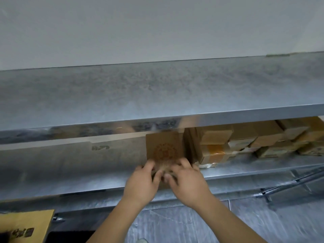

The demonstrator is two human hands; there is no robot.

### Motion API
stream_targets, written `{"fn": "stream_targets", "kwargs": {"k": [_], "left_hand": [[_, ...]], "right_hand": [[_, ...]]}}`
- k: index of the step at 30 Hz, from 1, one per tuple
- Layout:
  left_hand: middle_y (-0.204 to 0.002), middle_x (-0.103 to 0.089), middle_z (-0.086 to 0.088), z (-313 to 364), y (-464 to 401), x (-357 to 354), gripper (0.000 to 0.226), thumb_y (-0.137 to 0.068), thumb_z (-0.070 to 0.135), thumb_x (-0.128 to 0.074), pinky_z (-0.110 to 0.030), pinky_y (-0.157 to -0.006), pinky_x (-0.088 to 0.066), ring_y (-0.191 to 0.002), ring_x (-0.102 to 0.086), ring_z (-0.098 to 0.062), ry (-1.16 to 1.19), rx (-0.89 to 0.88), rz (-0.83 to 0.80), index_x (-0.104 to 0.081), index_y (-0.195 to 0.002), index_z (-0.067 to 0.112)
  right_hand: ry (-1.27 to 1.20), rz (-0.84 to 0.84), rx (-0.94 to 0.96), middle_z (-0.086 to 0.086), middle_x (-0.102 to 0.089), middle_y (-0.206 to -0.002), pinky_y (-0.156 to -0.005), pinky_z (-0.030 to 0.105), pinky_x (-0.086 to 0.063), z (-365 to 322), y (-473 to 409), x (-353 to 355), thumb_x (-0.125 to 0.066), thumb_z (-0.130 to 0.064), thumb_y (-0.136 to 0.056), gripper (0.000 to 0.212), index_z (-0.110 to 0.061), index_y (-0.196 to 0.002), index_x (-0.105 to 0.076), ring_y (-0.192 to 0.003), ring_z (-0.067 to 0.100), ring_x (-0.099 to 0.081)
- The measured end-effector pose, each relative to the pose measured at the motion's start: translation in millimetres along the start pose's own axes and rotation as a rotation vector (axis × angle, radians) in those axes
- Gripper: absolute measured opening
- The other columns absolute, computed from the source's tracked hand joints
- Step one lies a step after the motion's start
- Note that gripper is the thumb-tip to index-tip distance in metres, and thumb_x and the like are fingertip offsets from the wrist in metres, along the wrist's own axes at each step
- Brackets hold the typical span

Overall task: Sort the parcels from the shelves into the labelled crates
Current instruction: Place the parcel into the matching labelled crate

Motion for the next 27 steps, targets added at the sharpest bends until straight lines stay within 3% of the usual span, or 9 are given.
{"fn": "stream_targets", "kwargs": {"k": [3, 7, 10, 12, 16, 19, 21, 25, 27], "left_hand": [[-0.072, -0.062, 0.004, -17.4, 9.8, 14.3, 0.073, -0.076, 0.058, -0.068, -0.035, -0.063, -0.052, -0.076, -0.066, -0.022, -0.002, 0.098, -0.064, -0.026, -0.133, 0.040], [-0.100, -0.068, 0.006, -27.2, 2.4, 31.8, 0.147, -0.052, 0.047, -0.090, -0.037, -0.076, -0.058, -0.087, -0.068, -0.018, 0.053, 0.133, -0.231, 0.024, -0.142, 0.062], [-0.122, -0.062, 0.006, -24.6, -14.0, 34.0, 0.161, -0.047, 0.032, -0.096, -0.032, -0.084, -0.057, -0.101, -0.065, -0.017, 0.133, 0.047, -0.296, 0.036, -0.133, 0.067], [-0.130, -0.058, 0.008, -23.6, -22.7, 33.2, 0.165, -0.046, 0.029, -0.098, -0.028, -0.089, -0.055, -0.110, -0.061, -0.015, 0.139, -0.002, -0.347, 0.035, -0.139, 0.061], [-0.128, -0.062, 0.010, -28.7, -23.6, 32.2, 0.155, -0.045, 0.042, -0.100, -0.028, -0.093, -0.053, -0.113, -0.062, -0.012, 0.171, -0.003, -0.316, 0.011, -0.154, 0.044], [-0.121, -0.062, 0.016, -34.6, -10.7, 35.0, 0.157, -0.043, 0.042, -0.101, -0.019, -0.089, -0.052, -0.106, -0.062, -0.004, 0.299, 0.034, -0.253, 0.008, -0.155, 0.045], [-0.114, -0.060, 0.019, -32.8, 1.9, 43.5, 0.146, -0.040, 0.036, -0.102, -0.010, -0.079, -0.048, -0.101, -0.061, 0.001, 0.318, 0.042, -0.223, -0.010, -0.153, 0.046], [-0.093, -0.062, 0.020, -20.7, 29.9, 70.4, 0.072, -0.056, 0.069, -0.084, -0.018, -0.066, -0.049, -0.077, -0.061, 0.002, 0.344, -0.005, -0.065, -0.039, -0.107, 0.049], [-0.077, -0.058, 0.016, -13.1, 43.4, 83.5, 0.050, -0.073, 0.080, -0.056, -0.029, -0.064, -0.045, -0.062, -0.053, -0.007, 0.343, -0.046, 0.046, -0.043, -0.094, 0.037]], "right_hand": [[-0.062, 0.063, -0.051, 0.003, -0.044, -0.127, -0.082, 0.038, -0.052, 1.4, 6.2, 5.1, -0.054, -0.045, -0.097, 0.040, -0.032, -0.134, -0.044, -0.095, 0.029, -0.063], [-0.238, -0.075, -0.142, 0.005, -0.029, -0.144, -0.089, 0.037, -0.054, 9.1, -6.3, 9.2, -0.079, -0.038, -0.078, 0.114, -0.049, -0.154, 0.006, -0.112, 0.030, -0.062], [-0.271, -0.142, -0.125, 0.008, -0.021, -0.156, -0.088, 0.034, -0.055, 5.5, -24.4, 15.7, -0.085, -0.027, -0.070, 0.139, -0.052, -0.149, 0.027, -0.113, 0.028, -0.063], [-0.305, -0.163, -0.112, 0.009, -0.031, -0.157, -0.090, 0.035, -0.056, 2.5, -36.9, 15.9, -0.089, -0.024, -0.068, 0.147, -0.051, -0.147, 0.033, -0.110, 0.026, -0.065], [-0.374, -0.197, -0.134, 0.008, -0.032, -0.153, -0.099, 0.033, -0.051, 2.0, -43.8, 6.5, -0.095, -0.037, -0.058, 0.154, -0.049, -0.150, 0.027, -0.124, 0.025, -0.054], [-0.464, -0.168, -0.103, 0.004, -0.033, -0.147, -0.095, 0.024, -0.044, 0.7, -31.7, 5.6, -0.098, -0.041, -0.053, 0.142, -0.042, -0.158, -0.004, -0.123, 0.019, -0.050], [-0.487, -0.114, -0.066, 0.000, -0.041, -0.137, -0.091, 0.022, -0.044, -1.5, -21.7, 7.5, -0.096, -0.048, -0.055, 0.119, -0.043, -0.149, -0.024, -0.112, 0.012, -0.053], [-0.579, 0.029, 0.027, -0.012, -0.054, -0.109, -0.076, 0.028, -0.046, -9.6, 2.8, 21.8, -0.049, -0.082, -0.083, 0.045, -0.045, -0.108, -0.043, -0.094, 0.005, -0.057], [-0.617, 0.094, 0.110, -0.013, -0.054, -0.091, -0.073, 0.033, -0.046, -13.9, 14.6, 28.8, -0.029, -0.077, -0.093, 0.045, -0.034, -0.096, -0.043, -0.088, 0.007, -0.054]]}}
Point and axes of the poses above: each hand's wrist, its own y-axis away from the middle knuckle, its own x-axis out of the back of the hand, z = x × y, the point moved 4 cm from there along -y, towards the middle knuckle
